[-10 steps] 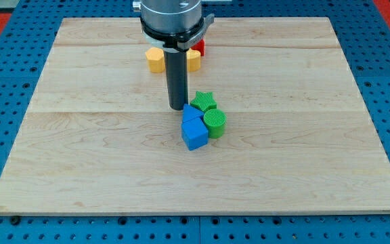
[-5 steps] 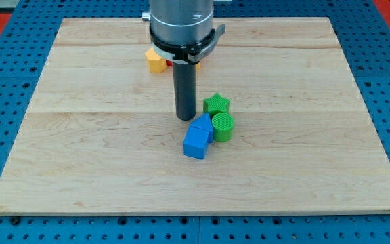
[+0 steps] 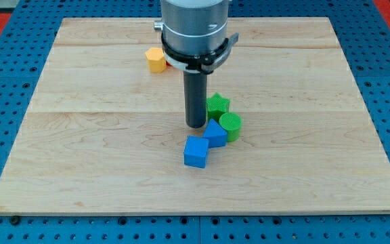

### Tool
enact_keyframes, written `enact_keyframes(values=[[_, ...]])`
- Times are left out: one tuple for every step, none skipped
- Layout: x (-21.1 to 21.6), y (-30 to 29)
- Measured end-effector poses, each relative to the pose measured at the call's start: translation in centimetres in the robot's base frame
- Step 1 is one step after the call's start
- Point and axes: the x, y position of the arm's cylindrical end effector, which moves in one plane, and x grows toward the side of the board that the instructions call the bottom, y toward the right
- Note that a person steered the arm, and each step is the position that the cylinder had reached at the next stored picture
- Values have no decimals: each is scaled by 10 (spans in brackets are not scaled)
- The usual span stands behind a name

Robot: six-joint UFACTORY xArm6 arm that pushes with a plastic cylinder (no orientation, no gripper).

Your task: Move the group of blue and green blocks towards the bottom

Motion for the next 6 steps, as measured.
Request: enact_keyframes(values=[[-31, -20], [-47, 20], [-22, 37], [0, 63], [8, 71], [-8, 85]])
